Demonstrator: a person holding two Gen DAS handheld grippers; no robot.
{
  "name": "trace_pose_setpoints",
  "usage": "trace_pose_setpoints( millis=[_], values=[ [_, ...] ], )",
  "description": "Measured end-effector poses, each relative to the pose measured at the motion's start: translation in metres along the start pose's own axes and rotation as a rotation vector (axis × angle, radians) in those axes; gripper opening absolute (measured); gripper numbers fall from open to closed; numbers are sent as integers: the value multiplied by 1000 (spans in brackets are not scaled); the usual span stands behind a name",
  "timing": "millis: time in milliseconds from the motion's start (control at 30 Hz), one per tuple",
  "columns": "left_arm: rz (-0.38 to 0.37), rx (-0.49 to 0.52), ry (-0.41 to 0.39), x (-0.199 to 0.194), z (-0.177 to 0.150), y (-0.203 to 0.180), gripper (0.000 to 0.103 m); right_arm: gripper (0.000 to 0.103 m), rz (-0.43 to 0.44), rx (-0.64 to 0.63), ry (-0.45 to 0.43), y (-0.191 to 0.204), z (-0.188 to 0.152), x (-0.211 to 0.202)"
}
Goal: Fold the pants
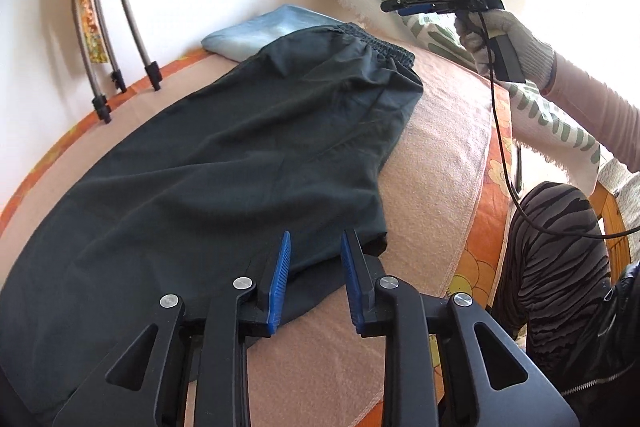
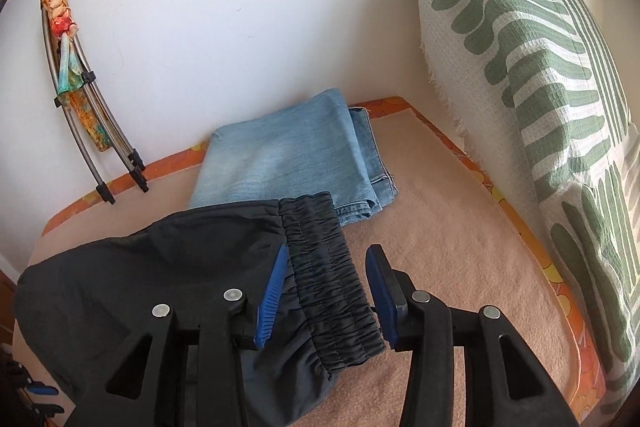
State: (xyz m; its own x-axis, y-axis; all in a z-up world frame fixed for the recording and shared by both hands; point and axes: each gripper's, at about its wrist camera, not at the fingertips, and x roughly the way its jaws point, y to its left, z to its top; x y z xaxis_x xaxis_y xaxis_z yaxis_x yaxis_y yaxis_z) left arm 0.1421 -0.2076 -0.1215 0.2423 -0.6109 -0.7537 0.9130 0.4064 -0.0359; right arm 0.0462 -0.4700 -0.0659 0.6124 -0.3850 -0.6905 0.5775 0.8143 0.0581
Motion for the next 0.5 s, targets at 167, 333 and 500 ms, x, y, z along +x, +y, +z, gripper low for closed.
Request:
trace_pose_setpoints(
  millis=[167, 333, 500],
  values=[
    [117, -153, -31, -41, -29, 47, 29, 49, 74, -102, -10, 50, 4, -11],
    [301, -289, -26, -82, -70, 108, 37, 49, 191, -228, 11, 115, -4, -19],
    [442, -467, -32, -122, -121, 174, 37, 49, 331, -390, 64, 190, -22, -24]
  ],
)
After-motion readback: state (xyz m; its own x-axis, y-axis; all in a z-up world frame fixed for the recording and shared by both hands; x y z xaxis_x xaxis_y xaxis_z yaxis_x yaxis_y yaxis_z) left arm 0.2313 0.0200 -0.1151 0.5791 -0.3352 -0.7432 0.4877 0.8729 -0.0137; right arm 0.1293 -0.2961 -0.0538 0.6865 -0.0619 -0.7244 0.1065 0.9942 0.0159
